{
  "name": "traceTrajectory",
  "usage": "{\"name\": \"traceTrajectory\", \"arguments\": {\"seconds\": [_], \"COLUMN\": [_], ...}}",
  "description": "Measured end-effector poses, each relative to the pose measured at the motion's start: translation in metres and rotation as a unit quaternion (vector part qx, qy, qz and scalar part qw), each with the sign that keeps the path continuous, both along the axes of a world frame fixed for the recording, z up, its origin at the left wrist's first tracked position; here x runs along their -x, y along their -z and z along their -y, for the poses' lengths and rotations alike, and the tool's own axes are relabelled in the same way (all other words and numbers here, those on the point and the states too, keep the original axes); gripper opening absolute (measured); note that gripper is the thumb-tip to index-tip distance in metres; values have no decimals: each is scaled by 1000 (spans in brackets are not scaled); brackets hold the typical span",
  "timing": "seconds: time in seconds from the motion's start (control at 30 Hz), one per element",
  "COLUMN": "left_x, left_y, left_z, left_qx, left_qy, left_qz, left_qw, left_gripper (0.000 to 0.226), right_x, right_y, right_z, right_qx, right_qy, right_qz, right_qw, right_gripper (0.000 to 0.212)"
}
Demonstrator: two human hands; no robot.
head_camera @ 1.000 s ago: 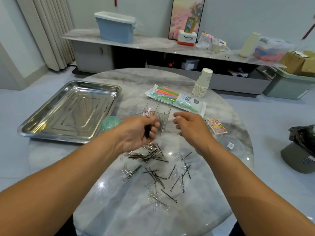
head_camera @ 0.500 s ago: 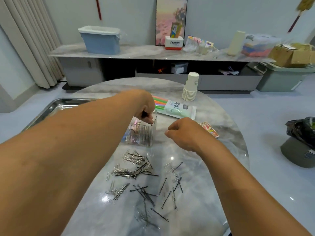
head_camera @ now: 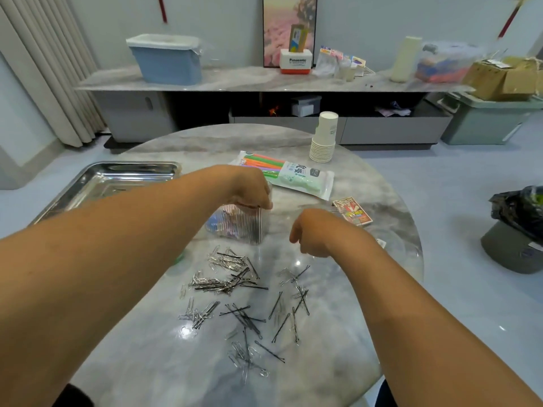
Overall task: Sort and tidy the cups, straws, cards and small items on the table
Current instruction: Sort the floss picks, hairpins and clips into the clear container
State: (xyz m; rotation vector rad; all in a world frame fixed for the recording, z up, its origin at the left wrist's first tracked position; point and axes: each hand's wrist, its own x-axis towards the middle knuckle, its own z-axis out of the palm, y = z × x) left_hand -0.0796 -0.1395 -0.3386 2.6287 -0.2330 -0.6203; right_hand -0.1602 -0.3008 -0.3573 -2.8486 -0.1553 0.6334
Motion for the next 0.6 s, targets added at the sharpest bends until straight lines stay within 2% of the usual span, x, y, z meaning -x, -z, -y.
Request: {"name": "traceTrajectory", "arguments": {"seconds": [0.1, 0.2, 0.27, 0.33, 0.4, 0.43, 0.5, 0.57, 0.6], "left_x": [26, 49, 67, 89, 111, 121, 140, 154, 160], "left_y": [-3, -4, 1, 9, 23, 33, 56, 77, 84], "left_z": [-8, -19, -33, -47, -63, -71, -86, -98, -103], "left_qx": [-45, -11, 24, 71, 103, 103, 76, 18, -13], "left_qy": [97, 138, 117, 55, -9, -38, -82, -89, -82], "left_qz": [38, 52, 127, 249, 323, 315, 241, 174, 155], "left_qw": [994, 989, 985, 964, 941, 943, 964, 980, 984], "left_gripper": [33, 45, 44, 30, 20, 20, 21, 18, 25], "right_x": [10, 16, 18, 20, 25, 28, 36, 42, 44], "right_y": [21, 40, 49, 53, 54, 55, 55, 56, 57], "right_z": [2, 7, 10, 13, 14, 13, 11, 8, 7], "right_qx": [46, 67, 50, 29, 37, 49, 77, 102, 110], "right_qy": [-40, -55, -38, -9, 5, 5, -9, -22, -25], "right_qz": [-34, -15, 1, 7, 11, 10, 15, 27, 32], "right_qw": [998, 996, 998, 1000, 999, 999, 997, 994, 993], "right_gripper": [46, 42, 30, 15, 13, 16, 20, 23, 24]}}
